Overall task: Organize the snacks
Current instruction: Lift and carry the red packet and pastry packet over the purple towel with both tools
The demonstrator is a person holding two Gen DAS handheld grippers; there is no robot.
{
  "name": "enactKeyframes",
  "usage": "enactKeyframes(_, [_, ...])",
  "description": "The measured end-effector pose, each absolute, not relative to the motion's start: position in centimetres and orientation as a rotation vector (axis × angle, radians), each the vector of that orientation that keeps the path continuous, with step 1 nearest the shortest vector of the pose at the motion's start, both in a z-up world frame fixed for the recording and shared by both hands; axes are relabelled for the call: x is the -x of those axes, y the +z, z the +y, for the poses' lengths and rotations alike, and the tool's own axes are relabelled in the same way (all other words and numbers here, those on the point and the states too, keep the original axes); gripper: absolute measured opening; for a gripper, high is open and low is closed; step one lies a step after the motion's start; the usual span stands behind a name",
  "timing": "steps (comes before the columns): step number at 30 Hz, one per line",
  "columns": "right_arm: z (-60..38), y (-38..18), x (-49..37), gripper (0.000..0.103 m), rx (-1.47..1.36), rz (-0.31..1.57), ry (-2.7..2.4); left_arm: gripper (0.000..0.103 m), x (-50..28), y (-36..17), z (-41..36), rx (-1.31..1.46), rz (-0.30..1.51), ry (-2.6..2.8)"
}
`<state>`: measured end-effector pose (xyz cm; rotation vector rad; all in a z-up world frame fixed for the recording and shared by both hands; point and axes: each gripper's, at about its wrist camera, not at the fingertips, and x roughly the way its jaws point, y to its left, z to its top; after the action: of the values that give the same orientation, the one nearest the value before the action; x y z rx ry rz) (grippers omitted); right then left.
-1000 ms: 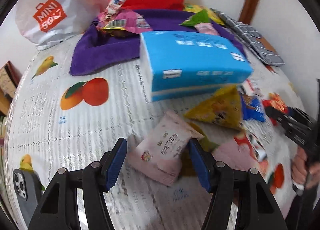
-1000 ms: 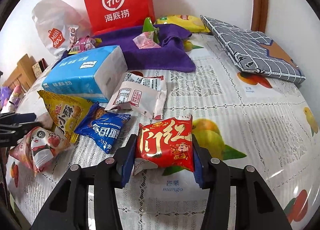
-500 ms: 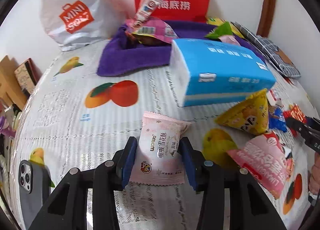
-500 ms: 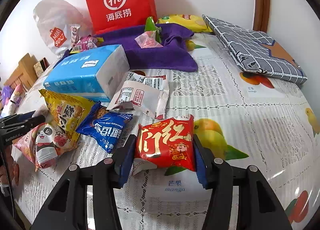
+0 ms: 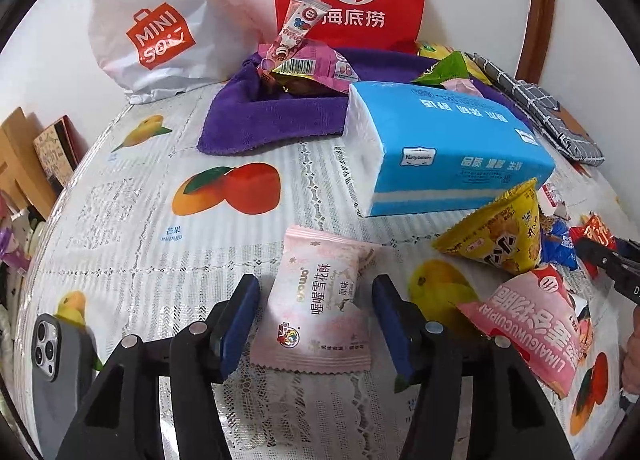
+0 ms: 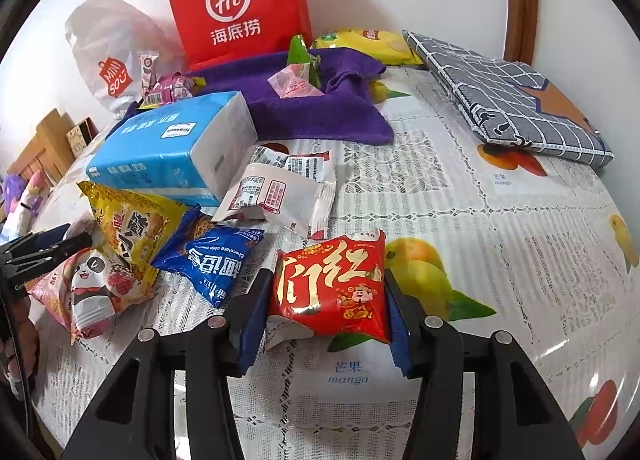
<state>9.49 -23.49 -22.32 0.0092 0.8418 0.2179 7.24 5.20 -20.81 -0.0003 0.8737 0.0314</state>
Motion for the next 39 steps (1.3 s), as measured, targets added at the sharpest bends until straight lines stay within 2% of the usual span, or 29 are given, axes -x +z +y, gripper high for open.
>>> enactKeyframes(2, [-23.7, -22.3, -9.5, 0.048, -0.023, 0.839, 0.227, 0.045, -7.1, -20.7, 5.4, 0.008, 0.867, 0.046])
enactKeyframes(7, [-23.8, -22.2, -9.4, 0.046, -0.036, 0.836, 0.220, 0.041, -6.8, -20.4, 6.1, 0.041, 0.891, 0.037])
enactKeyframes(16, [-24.1, -20.6, -8.3, 0.046, -0.095, 0.814, 0.231, 0.040, -5.0, -17.7, 6.1, 0.109, 0.867, -0.028])
enactKeyframes(32, [-20.5, -11.7, -9.8, 0.046, -0.069, 0.684, 0.313, 0.040, -7.0, -10.1, 3.0, 0.121, 0.784, -0.099])
enactKeyframes(39, [-19.6, -9.7, -11.1, 0.046, -0.061, 0.665, 0.320, 0.040, -8.5, -7.9, 2.5, 0.139, 0.770, -0.126])
